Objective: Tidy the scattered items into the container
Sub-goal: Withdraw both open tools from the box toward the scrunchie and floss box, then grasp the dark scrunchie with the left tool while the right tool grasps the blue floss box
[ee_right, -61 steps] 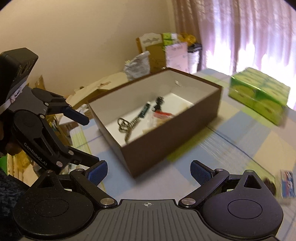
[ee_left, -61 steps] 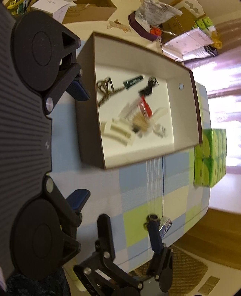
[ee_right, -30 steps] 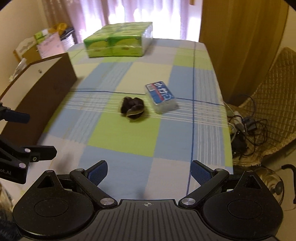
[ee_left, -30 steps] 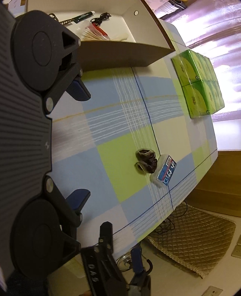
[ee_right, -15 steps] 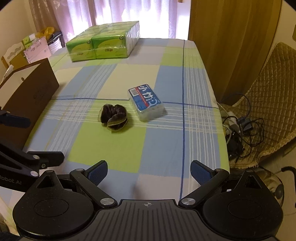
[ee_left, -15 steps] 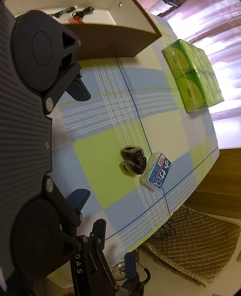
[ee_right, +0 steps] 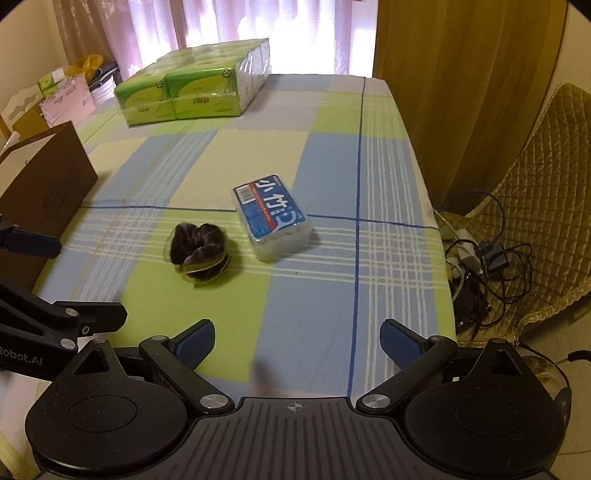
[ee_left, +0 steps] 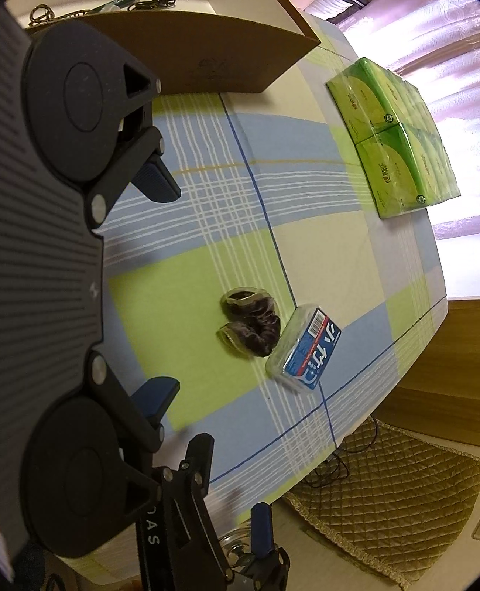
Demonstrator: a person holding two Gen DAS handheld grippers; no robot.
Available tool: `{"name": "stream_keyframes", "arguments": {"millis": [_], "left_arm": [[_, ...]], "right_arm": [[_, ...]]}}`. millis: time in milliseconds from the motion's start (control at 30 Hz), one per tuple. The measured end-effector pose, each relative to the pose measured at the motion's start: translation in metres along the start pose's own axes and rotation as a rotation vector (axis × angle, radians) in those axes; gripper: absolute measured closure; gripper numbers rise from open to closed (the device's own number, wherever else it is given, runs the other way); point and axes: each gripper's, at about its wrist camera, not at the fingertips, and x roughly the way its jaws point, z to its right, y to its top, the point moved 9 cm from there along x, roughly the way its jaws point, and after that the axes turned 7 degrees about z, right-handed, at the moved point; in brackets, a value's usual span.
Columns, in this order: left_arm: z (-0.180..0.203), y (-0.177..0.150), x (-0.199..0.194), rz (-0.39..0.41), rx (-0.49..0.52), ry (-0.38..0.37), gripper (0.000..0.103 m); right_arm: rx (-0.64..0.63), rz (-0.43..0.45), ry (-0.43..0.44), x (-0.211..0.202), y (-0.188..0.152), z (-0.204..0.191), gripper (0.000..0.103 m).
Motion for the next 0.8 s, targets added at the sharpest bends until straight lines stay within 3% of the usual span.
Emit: {"name": "stream_keyframes", "arguments": {"millis": [800], "left_arm": [[0.010,0.018,0.062,0.019,-0.003,-0.043,0.017]], "right_arm": [[-0.042,0.024,0.086,0.053,0.017,0.030,0.003]]}}
